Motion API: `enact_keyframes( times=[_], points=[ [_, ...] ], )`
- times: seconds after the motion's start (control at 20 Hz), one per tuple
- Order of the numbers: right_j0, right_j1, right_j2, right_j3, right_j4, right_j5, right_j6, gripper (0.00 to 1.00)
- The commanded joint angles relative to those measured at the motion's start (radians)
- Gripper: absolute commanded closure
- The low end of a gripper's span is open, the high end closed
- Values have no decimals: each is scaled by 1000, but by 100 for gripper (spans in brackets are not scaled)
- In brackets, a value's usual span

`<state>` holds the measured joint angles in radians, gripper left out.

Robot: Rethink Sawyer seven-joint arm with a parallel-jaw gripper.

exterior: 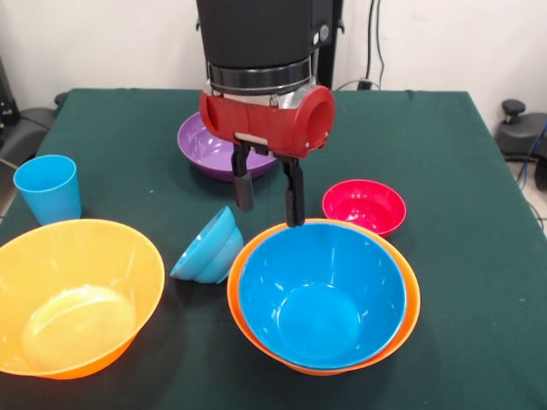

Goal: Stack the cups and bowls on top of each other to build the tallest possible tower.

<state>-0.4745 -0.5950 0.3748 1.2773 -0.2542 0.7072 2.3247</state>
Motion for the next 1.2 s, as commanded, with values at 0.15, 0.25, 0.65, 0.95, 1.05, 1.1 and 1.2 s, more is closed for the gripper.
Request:
enact_keyframes(
  times=[0.15,0.25,0.65,0.95,1.05,1.1,1.2],
  points=[
    [45,19,-41,48,7,39,53,0],
    [53,27,-46,58,10,12,71,0],
    [68,39,-61,100,15,-65,103,0],
    [78,51,-76,106,15,-102,109,0],
    [81,51,-80,108,17,-108,107,0],
    [82,52,-82,107,19,-108,104,0],
    [84,52,-86,108,22,-113,100,0]
  ],
)
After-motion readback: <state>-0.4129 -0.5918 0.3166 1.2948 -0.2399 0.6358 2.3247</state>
